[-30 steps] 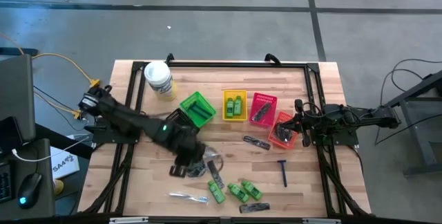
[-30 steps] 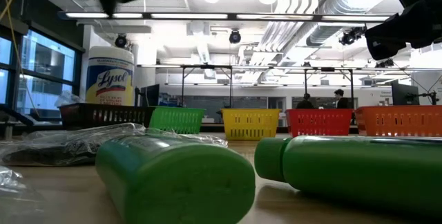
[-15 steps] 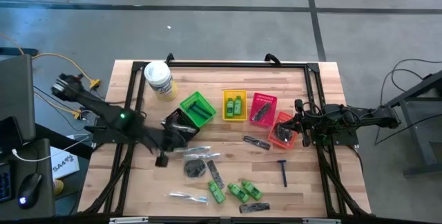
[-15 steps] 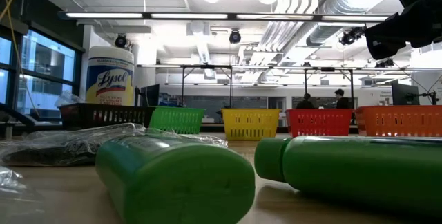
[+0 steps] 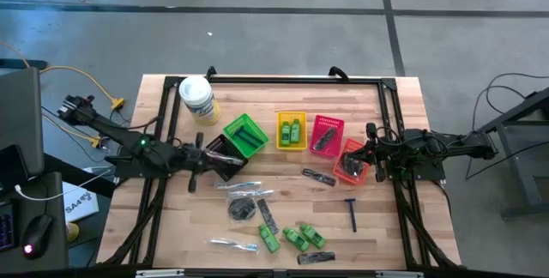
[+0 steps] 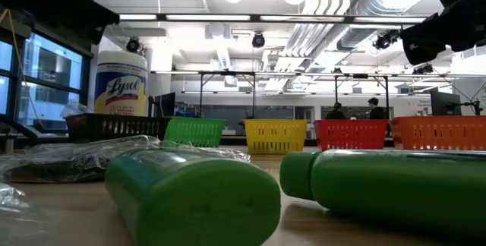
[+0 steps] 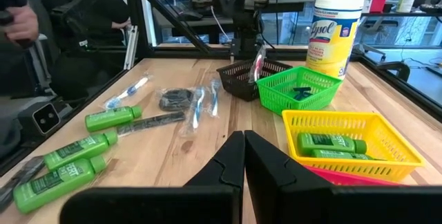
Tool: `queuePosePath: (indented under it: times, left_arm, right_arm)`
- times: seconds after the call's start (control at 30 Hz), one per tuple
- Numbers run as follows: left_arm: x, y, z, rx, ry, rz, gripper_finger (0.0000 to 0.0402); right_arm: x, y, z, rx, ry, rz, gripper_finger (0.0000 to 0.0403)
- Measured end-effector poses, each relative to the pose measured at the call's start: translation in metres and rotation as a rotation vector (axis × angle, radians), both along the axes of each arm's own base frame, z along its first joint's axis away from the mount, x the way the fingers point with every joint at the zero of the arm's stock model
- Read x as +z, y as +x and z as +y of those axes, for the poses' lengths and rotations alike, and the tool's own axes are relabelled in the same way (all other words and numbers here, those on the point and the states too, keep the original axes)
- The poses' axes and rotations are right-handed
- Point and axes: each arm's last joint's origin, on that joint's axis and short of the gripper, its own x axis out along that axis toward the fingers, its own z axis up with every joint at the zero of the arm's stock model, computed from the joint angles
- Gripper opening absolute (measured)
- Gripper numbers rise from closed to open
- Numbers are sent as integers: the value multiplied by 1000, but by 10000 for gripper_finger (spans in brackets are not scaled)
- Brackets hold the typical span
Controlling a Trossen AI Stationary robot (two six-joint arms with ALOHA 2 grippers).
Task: Pick & Place Travel size toiletries
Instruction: Put the bottom blue toothbrush into the black bin
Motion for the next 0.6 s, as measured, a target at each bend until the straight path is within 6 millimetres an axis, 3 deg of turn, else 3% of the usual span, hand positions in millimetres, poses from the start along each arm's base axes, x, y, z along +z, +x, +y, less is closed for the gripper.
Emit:
queuePosePath:
  times: [0.27, 0.6]
  left_arm:
    - [-23, -17, 12, 139, -1, -50, 0]
    - [-56, -27, 17, 166, -68, -58, 0]
  right_arm:
    - [0, 0, 0, 0, 4, 0, 3]
    - [0, 0, 0, 1, 0, 3, 3]
